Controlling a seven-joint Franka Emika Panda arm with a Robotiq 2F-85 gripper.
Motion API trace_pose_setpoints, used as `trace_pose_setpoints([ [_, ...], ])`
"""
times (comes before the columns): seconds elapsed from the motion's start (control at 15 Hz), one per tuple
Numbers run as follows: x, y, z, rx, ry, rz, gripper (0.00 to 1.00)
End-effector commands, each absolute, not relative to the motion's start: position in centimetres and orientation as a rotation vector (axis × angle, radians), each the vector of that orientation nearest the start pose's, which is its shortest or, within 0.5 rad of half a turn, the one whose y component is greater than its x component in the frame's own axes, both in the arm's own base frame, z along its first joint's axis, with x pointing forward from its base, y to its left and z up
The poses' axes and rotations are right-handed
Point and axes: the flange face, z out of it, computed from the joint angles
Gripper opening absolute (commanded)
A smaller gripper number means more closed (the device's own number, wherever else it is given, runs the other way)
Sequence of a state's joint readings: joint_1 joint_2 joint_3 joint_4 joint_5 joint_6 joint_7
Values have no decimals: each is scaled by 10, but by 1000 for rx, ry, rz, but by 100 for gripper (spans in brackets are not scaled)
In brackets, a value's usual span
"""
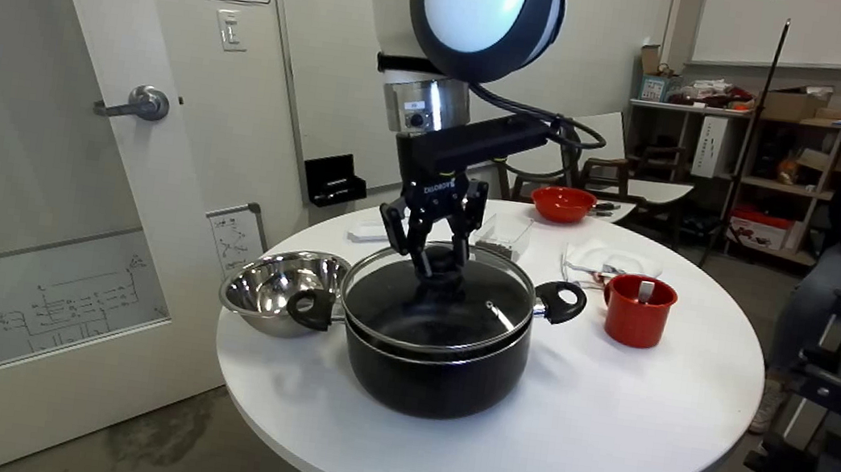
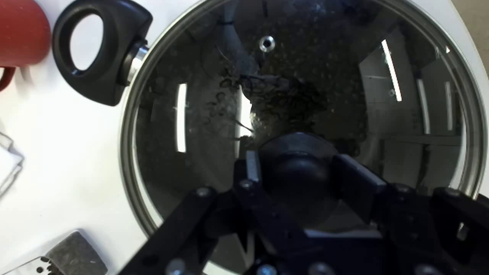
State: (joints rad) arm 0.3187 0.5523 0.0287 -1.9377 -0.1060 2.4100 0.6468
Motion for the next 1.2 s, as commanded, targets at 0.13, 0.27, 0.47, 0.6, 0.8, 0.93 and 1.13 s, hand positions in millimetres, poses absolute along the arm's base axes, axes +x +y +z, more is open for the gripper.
trace_pose_setpoints([
  [0.13, 582, 199, 196, -3174, 398, 59, 26],
  [0.27, 582, 200, 193, -3175, 392, 71, 26],
  [0.47, 579, 206, 191, -3174, 362, 68, 26],
  [0.6, 578, 211, 189, -3176, 350, 68, 26],
  [0.8, 576, 214, 186, -3179, 341, 65, 26],
  [0.93, 577, 213, 184, -3181, 343, 61, 26],
  [1.13, 577, 212, 184, -3186, 353, 53, 26],
])
